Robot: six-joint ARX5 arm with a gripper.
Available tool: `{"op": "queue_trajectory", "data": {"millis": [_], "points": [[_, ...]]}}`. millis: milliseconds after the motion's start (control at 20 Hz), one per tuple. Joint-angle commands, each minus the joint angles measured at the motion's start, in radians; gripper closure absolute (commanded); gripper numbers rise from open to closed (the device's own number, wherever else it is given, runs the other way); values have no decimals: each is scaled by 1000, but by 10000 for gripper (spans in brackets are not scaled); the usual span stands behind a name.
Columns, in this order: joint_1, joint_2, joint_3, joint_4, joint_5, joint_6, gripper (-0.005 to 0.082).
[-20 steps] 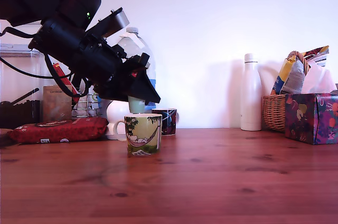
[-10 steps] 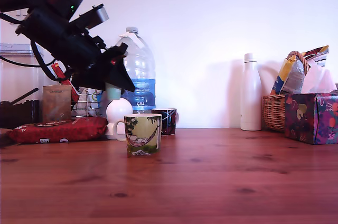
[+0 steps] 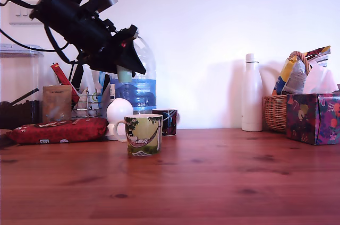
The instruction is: Pick up the coffee capsules from the table one by one and drop them inside the nearest coffee cup
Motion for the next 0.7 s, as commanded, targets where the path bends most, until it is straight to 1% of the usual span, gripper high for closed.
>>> {"op": "queue_trajectory", "data": {"millis": [0, 450, 550, 650], "points": [[0, 62, 34, -29, 3, 5, 504], [-2, 240, 283, -226, 0, 6, 504], [-3, 264, 314, -257, 3, 5, 504], [-8, 272, 317, -254, 3, 6, 504]]}}
